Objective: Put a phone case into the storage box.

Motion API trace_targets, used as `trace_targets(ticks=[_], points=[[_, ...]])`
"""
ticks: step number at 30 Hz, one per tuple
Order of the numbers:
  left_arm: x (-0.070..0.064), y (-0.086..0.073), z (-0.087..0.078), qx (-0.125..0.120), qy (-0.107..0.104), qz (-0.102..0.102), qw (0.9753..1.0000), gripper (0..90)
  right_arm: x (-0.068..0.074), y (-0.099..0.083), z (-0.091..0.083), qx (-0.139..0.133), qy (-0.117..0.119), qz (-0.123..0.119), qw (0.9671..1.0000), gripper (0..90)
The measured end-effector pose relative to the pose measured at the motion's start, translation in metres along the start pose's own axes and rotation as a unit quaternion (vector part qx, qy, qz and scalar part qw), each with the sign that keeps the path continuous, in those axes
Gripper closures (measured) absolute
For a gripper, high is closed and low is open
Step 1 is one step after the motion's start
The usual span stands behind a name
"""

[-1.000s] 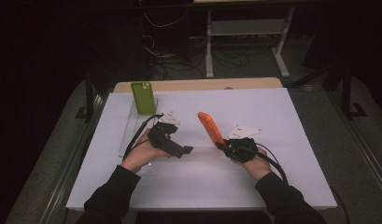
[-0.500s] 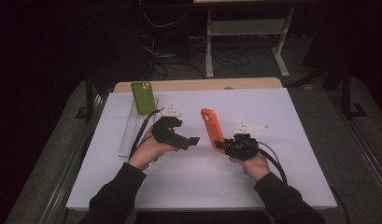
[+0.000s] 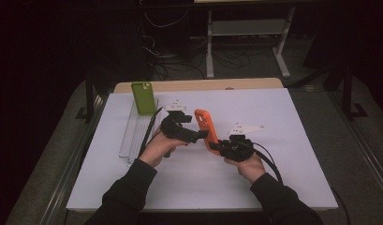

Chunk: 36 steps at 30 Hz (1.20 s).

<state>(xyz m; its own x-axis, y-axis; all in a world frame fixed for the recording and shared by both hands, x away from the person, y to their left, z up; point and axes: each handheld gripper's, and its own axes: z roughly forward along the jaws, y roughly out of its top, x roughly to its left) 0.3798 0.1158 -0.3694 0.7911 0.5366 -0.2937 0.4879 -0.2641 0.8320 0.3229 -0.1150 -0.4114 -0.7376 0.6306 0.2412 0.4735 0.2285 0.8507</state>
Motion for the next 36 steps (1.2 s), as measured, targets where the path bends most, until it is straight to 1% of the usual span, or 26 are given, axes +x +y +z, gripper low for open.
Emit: trace_targets(ticks=[1, 3, 4, 5, 6, 7, 10, 11, 12, 13, 15, 18, 19, 21, 22, 23, 25, 27, 28, 29, 30, 31, 32, 33, 34, 36], points=[[0.000, 0.000, 0.002, 0.000, -0.003, 0.006, 1.0000, 0.0, 0.001, 0.000, 0.000, -0.002, 0.001, 0.000, 1.0000, 78.5], [-0.001, 0.001, 0.005, -0.008, -0.006, 0.004, 0.9999, 0.0, 0.002, 0.000, 0.001, -0.001, 0.003, -0.002, 1.0000, 78.4], [-0.001, 0.002, 0.006, -0.009, -0.011, 0.006, 0.9999, 0.0, 0.003, 0.000, 0.001, 0.000, 0.005, -0.001, 1.0000, 78.5], [-0.002, 0.002, 0.007, -0.012, -0.015, 0.004, 0.9998, 0.0, 0.004, 0.000, 0.001, -0.001, 0.006, -0.002, 1.0000, 78.5], [-0.001, 0.003, 0.008, -0.012, -0.012, 0.010, 0.9998, 0.0, 0.005, 0.000, 0.001, -0.002, 0.007, -0.003, 1.0000, 78.5], [-0.001, 0.003, 0.009, -0.015, -0.015, 0.012, 0.9997, 0.0, 0.005, 0.000, 0.001, -0.003, 0.007, -0.005, 1.0000, 78.5], [-0.002, 0.004, 0.011, -0.016, -0.015, 0.007, 0.9997, 0.0, 0.005, 0.000, 0.001, -0.003, 0.008, -0.007, 0.9999, 78.5], [-0.002, 0.004, 0.011, -0.016, -0.012, 0.010, 0.9998, 0.0, 0.005, 0.000, 0.001, -0.004, 0.008, -0.006, 0.9999, 78.5], [-0.002, 0.004, 0.011, -0.016, -0.008, 0.010, 0.9998, 2.4, 0.005, 0.000, 0.001, -0.005, 0.008, -0.005, 0.9999, 78.5], [-0.001, 0.004, 0.011, -0.023, -0.009, 0.008, 0.9997, 4.7, 0.005, 0.000, 0.000, -0.005, 0.007, -0.005, 1.0000, 78.5], [0.000, 0.004, 0.010, -0.027, -0.013, -0.003, 0.9996, 5.9, 0.005, 0.000, 0.000, -0.005, 0.006, -0.006, 1.0000, 78.5], [0.000, 0.004, 0.011, -0.030, -0.012, -0.004, 0.9995, 7.3, 0.005, 0.000, 0.001, -0.002, 0.004, -0.007, 1.0000, 78.5], [0.000, 0.004, 0.010, -0.030, -0.013, 0.001, 0.9995, 7.9, 0.005, -0.001, 0.001, -0.002, 0.002, -0.010, 0.9999, 78.5], [-0.001, 0.003, 0.010, -0.032, -0.013, 0.000, 0.9994, 8.9, 0.005, -0.001, 0.002, 0.000, 0.000, -0.010, 1.0000, 78.5], [-0.001, 0.004, 0.010, -0.031, -0.014, -0.001, 0.9994, 10.0, 0.006, -0.001, 0.002, 0.001, -0.001, -0.011, 0.9999, 78.4], [0.000, 0.004, 0.009, -0.034, -0.020, -0.005, 0.9992, 10.8, 0.006, -0.001, 0.002, 0.002, -0.001, -0.013, 0.9999, 78.4], [0.000, 0.004, 0.008, -0.033, -0.023, -0.006, 0.9992, 12.0, 0.007, -0.001, 0.003, 0.005, -0.002, -0.022, 0.9997, 78.2], [0.000, 0.005, 0.007, -0.031, -0.025, 0.001, 0.9992, 13.1, 0.008, -0.001, 0.004, 0.005, -0.002, -0.026, 0.9996, 77.7], [-0.001, 0.005, 0.007, -0.032, -0.022, 0.006, 0.9992, 13.5, 0.008, -0.001, 0.004, 0.009, -0.005, -0.032, 0.9994, 76.8], [-0.001, 0.005, 0.007, -0.034, -0.016, 0.009, 0.9992, 13.9, 0.008, -0.001, 0.004, 0.011, -0.005, -0.033, 0.9994, 72.9], [-0.001, 0.005, 0.006, -0.032, -0.014, 0.006, 0.9994, 14.2, 0.009, -0.001, 0.004, 0.013, 0.002, -0.030, 0.9995, 65.3], [0.000, 0.005, 0.006, -0.028, -0.013, 0.002, 0.9995, 14.4, 0.010, -0.001, 0.005, 0.019, 0.003, -0.037, 0.9991, 57.8], [0.000, 0.006, 0.006, -0.029, -0.009, 0.000, 0.9995, 14.4, 0.012, 0.000, 0.006, 0.029, -0.004, -0.042, 0.9987, 53.6], [0.000, 0.007, 0.005, -0.026, -0.005, -0.001, 0.9997, 14.5, 0.012, -0.001, 0.005, 0.036, -0.005, -0.048, 0.9982, 49.4], [0.001, 0.008, 0.004, -0.025, -0.004, 0.001, 0.9997, 14.5, 0.012, -0.001, 0.005, 0.039, -0.006, -0.048, 0.9981, 46.8], [0.003, 0.011, 0.002, -0.027, 0.003, 0.004, 0.9996, 14.5, 0.012, -0.002, 0.003, 0.049, -0.015, -0.050, 0.9975, 38.8]])
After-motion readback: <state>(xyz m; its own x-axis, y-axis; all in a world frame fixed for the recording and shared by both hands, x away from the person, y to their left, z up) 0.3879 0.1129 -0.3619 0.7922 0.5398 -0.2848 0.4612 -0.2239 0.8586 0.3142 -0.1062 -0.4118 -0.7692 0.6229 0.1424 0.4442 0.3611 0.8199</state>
